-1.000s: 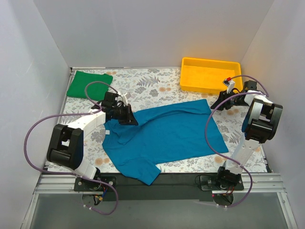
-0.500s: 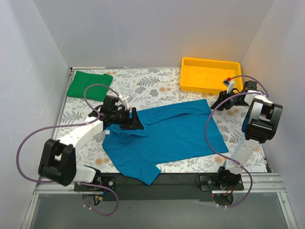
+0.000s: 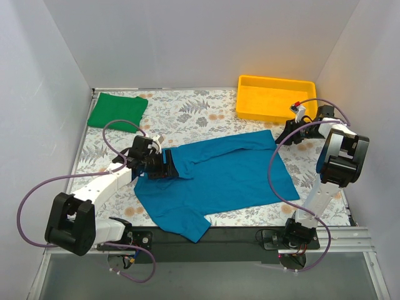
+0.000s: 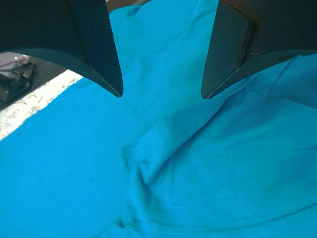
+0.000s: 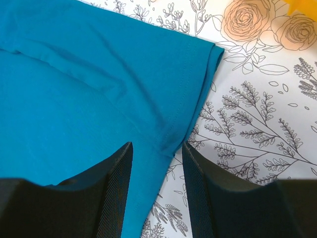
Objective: Fold and stack the t-shirts
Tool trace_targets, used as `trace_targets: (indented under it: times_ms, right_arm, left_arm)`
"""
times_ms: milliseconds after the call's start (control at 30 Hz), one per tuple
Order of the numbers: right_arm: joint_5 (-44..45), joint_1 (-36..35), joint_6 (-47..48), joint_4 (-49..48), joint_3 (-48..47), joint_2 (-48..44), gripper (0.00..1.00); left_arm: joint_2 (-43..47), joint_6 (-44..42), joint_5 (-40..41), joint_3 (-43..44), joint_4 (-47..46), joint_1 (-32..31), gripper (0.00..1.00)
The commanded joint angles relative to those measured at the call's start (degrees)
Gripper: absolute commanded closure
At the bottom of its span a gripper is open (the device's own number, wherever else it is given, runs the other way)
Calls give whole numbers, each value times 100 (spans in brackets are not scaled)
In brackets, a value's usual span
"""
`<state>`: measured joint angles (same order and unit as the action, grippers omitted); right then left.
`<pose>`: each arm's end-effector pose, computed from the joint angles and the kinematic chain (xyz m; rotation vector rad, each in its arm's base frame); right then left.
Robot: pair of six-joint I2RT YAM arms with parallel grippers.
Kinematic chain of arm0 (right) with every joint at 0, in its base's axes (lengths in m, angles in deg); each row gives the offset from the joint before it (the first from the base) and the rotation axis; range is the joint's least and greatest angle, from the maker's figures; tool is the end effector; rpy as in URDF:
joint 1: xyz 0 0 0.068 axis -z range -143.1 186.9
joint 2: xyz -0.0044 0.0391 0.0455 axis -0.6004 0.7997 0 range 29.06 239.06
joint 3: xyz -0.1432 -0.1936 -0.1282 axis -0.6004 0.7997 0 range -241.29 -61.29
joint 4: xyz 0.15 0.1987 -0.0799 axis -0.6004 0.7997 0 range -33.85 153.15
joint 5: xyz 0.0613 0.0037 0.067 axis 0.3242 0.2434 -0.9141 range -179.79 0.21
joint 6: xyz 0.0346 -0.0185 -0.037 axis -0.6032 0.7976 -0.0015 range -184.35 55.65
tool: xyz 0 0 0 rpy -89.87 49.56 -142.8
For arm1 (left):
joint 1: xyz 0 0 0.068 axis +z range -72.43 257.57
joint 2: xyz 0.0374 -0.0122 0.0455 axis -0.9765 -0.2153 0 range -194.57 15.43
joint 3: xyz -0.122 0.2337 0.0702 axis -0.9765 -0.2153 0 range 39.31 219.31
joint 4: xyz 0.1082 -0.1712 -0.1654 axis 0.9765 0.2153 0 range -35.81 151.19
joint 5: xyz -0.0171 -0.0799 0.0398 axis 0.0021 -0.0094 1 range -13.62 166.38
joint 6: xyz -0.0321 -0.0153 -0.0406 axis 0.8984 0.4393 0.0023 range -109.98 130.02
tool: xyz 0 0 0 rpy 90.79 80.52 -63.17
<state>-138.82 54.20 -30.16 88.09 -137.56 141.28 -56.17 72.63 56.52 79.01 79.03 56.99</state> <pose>0.3803 -0.0903 0.1724 -0.5479 2.2751 0.7599 0.2160 -0.0940 0.1956 -0.8640 2.6549 -0.9179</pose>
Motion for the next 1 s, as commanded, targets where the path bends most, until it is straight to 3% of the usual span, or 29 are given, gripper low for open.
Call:
trace_targets:
  times_ms: [0,233,500,600,633,667,733,867,967]
  right_arm:
    - [-9,-34,-45,119,-143,19,48]
    - [-45,-34,-45,137,-151,89,48]
    - [-53,-34,-18,163,-160,107,48]
    - [-54,-34,-1,181,-160,107,48]
    - [-53,-34,8,181,-160,98,48]
    - [-53,-34,17,181,-160,98,48]
    - [-62,-34,17,181,-169,98,48]
    - [-62,-25,26,198,-178,124,48]
    - [-71,-34,26,207,-178,115,48]
  left_arm:
    - [-13,-38,332,187,-67,-60,37]
    - [-56,-451,755,450,-146,-209,37]
    - [-986,-732,896,697,-49,-341,38]
    - [-1181,-742,616,758,29,-438,43]
    - [-1199,-724,449,819,73,-534,48]
    - [-1182,-724,117,855,126,-578,61]
    - [-1024,-602,-210,838,240,-780,67]
    - [-708,-381,-896,645,346,-895,68]
    - [-593,-223,-993,609,329,-930,63]
